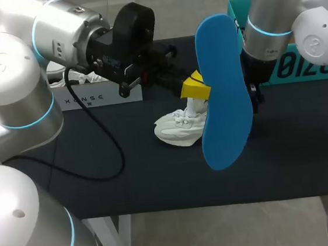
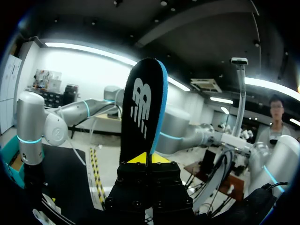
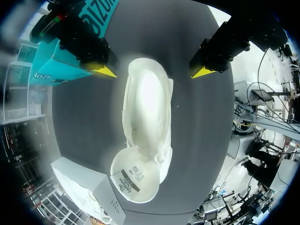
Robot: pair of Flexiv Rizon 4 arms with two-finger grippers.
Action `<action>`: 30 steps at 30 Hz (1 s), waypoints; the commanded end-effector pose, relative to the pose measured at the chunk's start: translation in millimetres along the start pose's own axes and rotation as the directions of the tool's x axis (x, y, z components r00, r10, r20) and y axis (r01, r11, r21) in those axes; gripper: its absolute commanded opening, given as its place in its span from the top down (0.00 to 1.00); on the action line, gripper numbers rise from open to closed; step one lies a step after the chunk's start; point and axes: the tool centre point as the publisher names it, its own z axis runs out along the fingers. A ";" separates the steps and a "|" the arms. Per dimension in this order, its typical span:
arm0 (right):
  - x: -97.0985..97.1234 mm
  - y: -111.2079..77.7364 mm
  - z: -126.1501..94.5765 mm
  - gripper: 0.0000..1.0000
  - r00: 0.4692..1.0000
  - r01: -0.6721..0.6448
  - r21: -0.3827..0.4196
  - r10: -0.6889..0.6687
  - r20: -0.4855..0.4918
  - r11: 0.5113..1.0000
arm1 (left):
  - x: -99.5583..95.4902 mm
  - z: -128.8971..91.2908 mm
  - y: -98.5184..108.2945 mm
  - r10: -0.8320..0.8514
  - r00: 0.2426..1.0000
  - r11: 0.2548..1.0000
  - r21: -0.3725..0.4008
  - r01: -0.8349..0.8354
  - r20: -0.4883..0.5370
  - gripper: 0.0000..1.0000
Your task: Take the shoe out of the shoebox, open the shoe tongue, remove and reinsert the insole, then place the shoe into the shoebox
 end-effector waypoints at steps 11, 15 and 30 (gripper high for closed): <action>1.0 0.0 0.0 0.00 1.000 0.000 0.002 0.000 0.003 1.000 | -0.9 0.9 0.6 0.001 1.000 1.000 0.002 -0.001 -0.002 1.00; -1.9 3.2 0.4 0.00 1.000 0.005 -0.001 -0.005 0.000 1.000 | -0.9 0.9 0.6 0.001 1.000 1.000 0.002 -0.001 -0.002 1.00; -53.9 51.4 34.2 0.00 0.999 0.025 -0.028 -0.024 0.033 0.999 | -0.9 0.9 0.6 0.001 1.000 1.000 0.002 -0.001 -0.002 1.00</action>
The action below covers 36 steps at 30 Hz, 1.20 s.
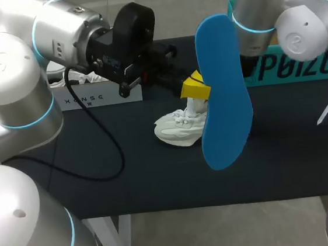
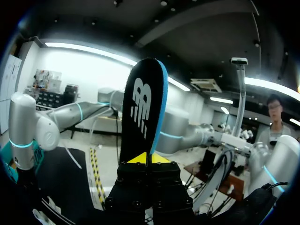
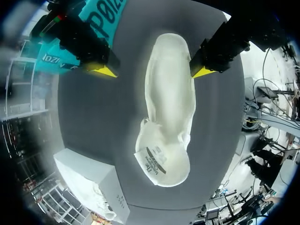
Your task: Take the shoe out of the shoebox, open the shoe tongue, remove and reinsert the insole, then place the shoe into the shoebox
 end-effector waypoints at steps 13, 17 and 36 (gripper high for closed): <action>-11.2 29.9 61.4 1.00 0.997 0.021 0.008 -0.020 -0.069 1.000 | -0.7 0.9 0.5 0.001 1.000 1.000 0.002 -0.001 -0.001 1.00; -2.7 22.9 61.4 1.00 0.996 0.004 0.000 -0.004 -0.086 1.000 | -0.7 0.9 0.5 0.001 1.000 1.000 0.002 -0.001 -0.001 1.00; 5.3 32.2 54.0 1.00 0.657 -0.688 0.310 0.745 -0.120 0.656 | -0.7 0.9 0.5 0.001 1.000 1.000 0.002 -0.001 -0.001 1.00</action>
